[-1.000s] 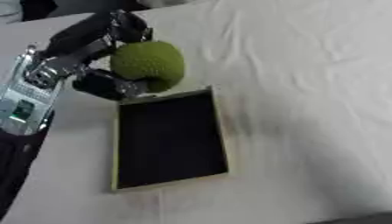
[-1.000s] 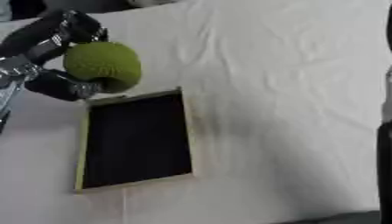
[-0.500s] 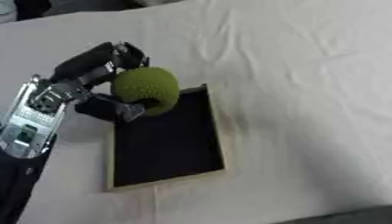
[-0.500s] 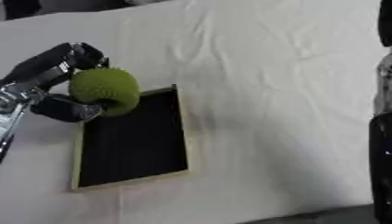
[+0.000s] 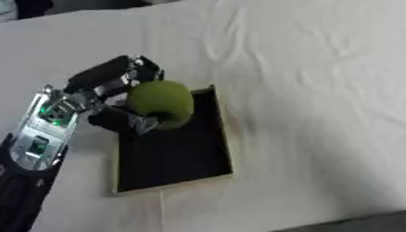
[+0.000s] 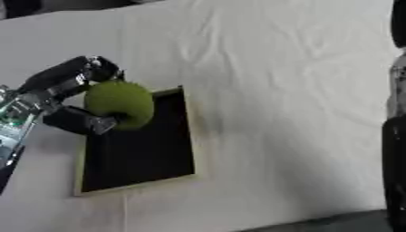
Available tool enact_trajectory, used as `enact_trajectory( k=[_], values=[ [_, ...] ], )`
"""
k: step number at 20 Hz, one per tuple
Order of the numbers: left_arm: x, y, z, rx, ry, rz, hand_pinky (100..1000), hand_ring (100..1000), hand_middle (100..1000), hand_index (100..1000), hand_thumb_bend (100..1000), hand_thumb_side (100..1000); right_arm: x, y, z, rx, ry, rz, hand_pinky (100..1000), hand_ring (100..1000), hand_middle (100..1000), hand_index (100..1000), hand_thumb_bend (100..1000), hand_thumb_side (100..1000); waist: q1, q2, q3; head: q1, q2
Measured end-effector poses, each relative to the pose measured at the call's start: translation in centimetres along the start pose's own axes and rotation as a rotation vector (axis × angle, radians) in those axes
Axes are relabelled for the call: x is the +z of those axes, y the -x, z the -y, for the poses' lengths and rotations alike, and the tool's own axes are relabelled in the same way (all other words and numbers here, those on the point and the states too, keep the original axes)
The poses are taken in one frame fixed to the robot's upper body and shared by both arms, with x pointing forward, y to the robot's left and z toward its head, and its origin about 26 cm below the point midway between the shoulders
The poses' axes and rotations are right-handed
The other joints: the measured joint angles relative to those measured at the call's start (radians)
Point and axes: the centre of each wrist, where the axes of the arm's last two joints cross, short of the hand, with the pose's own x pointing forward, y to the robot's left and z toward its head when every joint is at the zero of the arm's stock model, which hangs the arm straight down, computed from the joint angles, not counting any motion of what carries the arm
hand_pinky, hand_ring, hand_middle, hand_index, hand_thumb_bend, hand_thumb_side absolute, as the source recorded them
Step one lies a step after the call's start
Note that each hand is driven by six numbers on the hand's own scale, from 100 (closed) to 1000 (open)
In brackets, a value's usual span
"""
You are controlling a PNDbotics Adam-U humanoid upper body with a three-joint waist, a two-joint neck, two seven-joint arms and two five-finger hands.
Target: Pick up objects on the table and place them in the box.
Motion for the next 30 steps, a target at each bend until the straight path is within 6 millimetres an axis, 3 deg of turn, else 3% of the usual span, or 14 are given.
enact_trajectory(
  k=[4,5,6,9,10,11,14,16,24,30],
  values=[
    [0.0,0.1,0.4,-0.023,0.027,-0.029,475,634,547,674,100,252,0.0,0.0,0.0,0.001,0.001,0.001,759,887,584,814,100,508,0.0,0.0,0.0,0.0,0.0],
    [0.0,0.1,0.5,-0.03,0.033,-0.036,516,688,601,774,100,251,0.0,0.0,0.0,0.001,0.001,0.002,759,887,584,814,100,508,0.0,0.0,0.0,-0.001,0.0],
    [0.0,0.1,0.5,-0.037,0.039,-0.043,533,711,628,820,100,250,0.0,0.0,0.0,0.001,0.002,0.002,759,887,584,814,100,508,0.0,0.001,0.0,-0.001,0.0],
    [0.1,0.2,0.6,-0.056,0.054,-0.06,600,779,726,897,100,250,0.0,0.0,0.0,0.001,0.002,0.002,758,887,584,814,100,507,-0.001,0.001,0.0,-0.001,0.0],
    [0.1,0.2,0.6,-0.061,0.058,-0.064,622,796,746,912,100,262,0.0,0.0,0.0,0.001,0.002,0.002,758,887,584,814,100,507,-0.001,0.001,0.0,-0.001,0.0],
    [0.1,0.2,0.7,-0.065,0.062,-0.068,653,823,776,932,100,358,0.0,0.0,0.0,0.001,0.002,0.002,758,887,584,814,100,508,-0.002,0.001,0.0,-0.001,0.0],
    [0.2,0.3,0.7,-0.074,0.072,-0.083,692,855,812,955,100,563,0.0,0.0,0.0,0.001,0.002,0.002,758,887,584,814,100,507,-0.002,0.001,0.0,-0.001,0.0],
    [0.4,0.4,0.6,-0.078,0.072,-0.094,707,865,820,961,100,636,0.0,0.0,0.0,0.002,0.002,0.002,758,888,584,814,100,507,-0.003,0.002,0.0,-0.002,0.001],
    [1.2,0.5,-0.4,-0.078,0.035,-0.117,730,890,842,971,100,740,0.0,0.0,0.1,0.006,0.005,0.003,758,888,584,814,100,506,-0.006,0.005,0.003,-0.001,0.009],
    [1.5,0.2,-1.2,-0.064,-0.011,-0.096,731,892,836,959,100,733,0.0,0.0,0.1,0.006,0.005,0.003,757,888,584,814,100,507,-0.006,0.005,0.004,0.004,0.009]
  ],
)
